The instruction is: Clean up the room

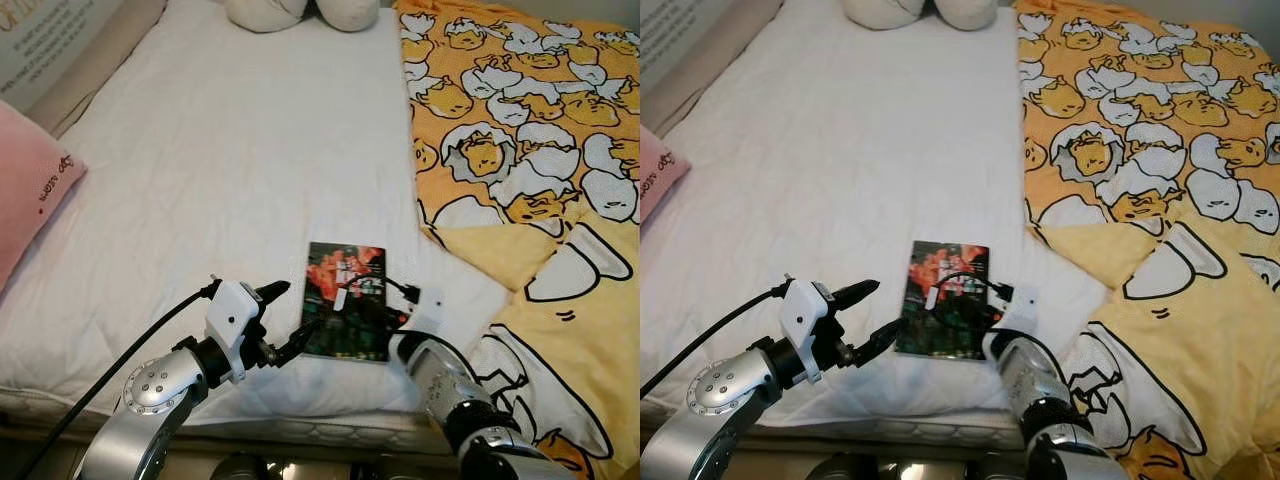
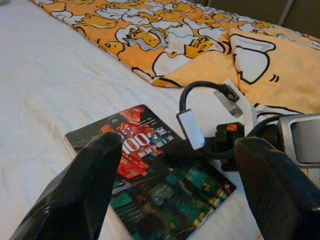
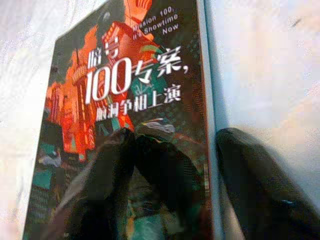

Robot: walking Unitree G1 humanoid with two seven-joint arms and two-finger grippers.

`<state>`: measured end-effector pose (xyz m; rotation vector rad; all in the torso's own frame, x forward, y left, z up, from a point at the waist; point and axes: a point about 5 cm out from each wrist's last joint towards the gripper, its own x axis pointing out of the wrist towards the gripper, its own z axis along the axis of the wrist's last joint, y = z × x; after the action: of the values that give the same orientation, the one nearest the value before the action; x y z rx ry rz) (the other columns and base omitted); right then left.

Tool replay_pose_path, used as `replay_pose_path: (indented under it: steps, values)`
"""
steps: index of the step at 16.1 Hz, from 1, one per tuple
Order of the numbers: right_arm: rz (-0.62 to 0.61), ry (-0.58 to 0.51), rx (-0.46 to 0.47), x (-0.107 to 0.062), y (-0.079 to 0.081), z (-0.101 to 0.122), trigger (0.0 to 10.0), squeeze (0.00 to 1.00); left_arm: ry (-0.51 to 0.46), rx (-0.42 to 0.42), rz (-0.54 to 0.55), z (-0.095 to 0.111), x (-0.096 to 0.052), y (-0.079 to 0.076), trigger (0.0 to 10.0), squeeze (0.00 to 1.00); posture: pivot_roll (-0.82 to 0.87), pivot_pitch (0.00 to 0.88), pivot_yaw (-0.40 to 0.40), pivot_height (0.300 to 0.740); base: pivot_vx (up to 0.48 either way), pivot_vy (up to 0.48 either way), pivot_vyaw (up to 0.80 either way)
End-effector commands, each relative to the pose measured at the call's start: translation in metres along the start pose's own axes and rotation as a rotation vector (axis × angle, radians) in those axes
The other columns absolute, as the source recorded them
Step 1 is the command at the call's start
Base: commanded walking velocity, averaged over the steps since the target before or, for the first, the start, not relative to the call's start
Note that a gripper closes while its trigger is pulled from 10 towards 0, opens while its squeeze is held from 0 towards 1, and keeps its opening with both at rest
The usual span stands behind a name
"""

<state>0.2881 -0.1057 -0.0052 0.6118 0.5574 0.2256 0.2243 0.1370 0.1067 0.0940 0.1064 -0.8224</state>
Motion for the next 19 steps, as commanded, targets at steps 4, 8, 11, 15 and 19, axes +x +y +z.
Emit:
replay_pose_path:
  steps: [4, 8, 11, 15, 19]
  values:
    - [0.032, 0.078, 0.06, 0.001, 0.007, -0.017, 0.0, 0.0, 0.01, 0.012, 0.009, 0.0, 0.0, 0.004, 10.0, 0.0, 0.13, 0.123, -0.016, 0.74, 0.0, 0.0, 0.0]
    - [0.041, 0.066, 0.077, 0.002, 0.007, -0.015, 0.0, 0.0, 0.011, 0.013, 0.003, 0.0, 0.003, 0.004, 10.0, 0.0, 0.12, 0.125, -0.012, 0.74, 0.0, 0.0, 0.0]
    - [0.045, 0.059, 0.081, 0.002, 0.007, -0.014, 0.0, 0.0, 0.012, 0.011, 0.003, -0.001, 0.004, 0.004, 10.0, 0.0, 0.12, 0.129, -0.012, 0.74, 0.0, 0.0, 0.0]
    - [0.06, 0.037, 0.092, 0.002, 0.008, -0.01, 0.0, 0.0, 0.013, 0.009, 0.002, -0.001, 0.005, 0.004, 10.0, 0.0, 0.12, 0.132, -0.011, 0.74, 0.0, 0.0, 0.0]
    - [0.13, -0.062, 0.055, 0.009, 0.026, 0.015, 0.0, 0.0, 0.012, 0.009, 0.007, -0.002, 0.006, 0.007, 10.0, 0.0, 0.11, 0.124, -0.009, 0.74, 0.0, 0.0, 0.0]
